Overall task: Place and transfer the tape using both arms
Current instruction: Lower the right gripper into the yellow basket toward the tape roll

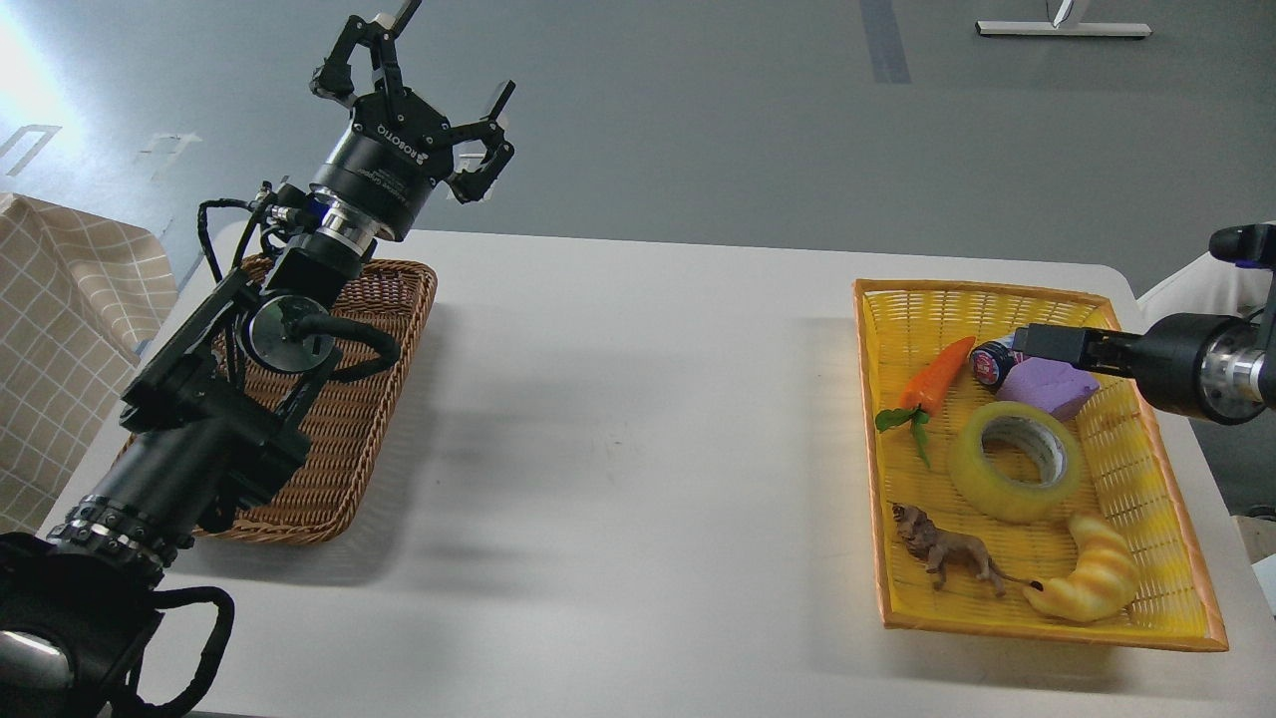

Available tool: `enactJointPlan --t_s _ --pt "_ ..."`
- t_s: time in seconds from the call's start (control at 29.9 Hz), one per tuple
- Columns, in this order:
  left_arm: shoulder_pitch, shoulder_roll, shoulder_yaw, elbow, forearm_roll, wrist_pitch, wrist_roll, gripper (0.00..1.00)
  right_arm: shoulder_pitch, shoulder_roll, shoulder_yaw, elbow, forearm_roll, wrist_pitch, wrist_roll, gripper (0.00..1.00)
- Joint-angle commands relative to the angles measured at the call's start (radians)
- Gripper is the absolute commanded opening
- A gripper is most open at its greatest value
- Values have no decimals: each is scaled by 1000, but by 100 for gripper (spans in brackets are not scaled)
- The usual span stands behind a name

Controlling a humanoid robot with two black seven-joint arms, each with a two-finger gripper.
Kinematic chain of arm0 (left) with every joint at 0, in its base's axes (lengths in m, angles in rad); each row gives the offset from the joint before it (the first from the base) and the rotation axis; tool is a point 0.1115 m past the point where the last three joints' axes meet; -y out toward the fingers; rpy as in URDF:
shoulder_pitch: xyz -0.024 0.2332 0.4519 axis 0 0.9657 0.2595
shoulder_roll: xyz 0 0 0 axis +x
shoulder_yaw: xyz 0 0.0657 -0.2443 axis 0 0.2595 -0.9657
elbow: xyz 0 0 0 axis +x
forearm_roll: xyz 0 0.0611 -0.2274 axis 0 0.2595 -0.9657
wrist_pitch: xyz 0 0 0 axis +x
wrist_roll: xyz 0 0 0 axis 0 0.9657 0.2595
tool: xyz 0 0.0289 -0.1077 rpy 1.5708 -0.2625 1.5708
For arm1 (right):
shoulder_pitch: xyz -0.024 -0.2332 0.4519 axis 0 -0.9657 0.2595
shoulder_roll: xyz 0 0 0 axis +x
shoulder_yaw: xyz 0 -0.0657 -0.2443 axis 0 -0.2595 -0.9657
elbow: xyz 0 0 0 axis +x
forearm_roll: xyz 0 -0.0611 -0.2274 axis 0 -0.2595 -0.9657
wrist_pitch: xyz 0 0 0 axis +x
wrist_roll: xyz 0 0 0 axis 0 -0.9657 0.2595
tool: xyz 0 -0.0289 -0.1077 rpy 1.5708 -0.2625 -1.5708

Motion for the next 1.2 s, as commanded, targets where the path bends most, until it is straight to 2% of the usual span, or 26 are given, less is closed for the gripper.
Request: enactJointPlan --t_s 0.0,0.13,0.6,0.67,1.17 --pt "1 1 0 0 0 0 0 98 -38 -25 -2 10 -23 0 -6 98" --pt "3 -1 2 0 0 0 0 98 -73 -26 -3 37 -132 0 -6 98" --pt "4 -7 6 0 0 0 0 98 -119 20 -30 30 -226 0 -19 96" --pt "6 -7 6 0 0 0 0 98 -120 21 -31 30 -227 0 -20 91" --pt "13 -7 5 0 0 0 0 98 -125 61 -53 -5 -239 0 -43 80"
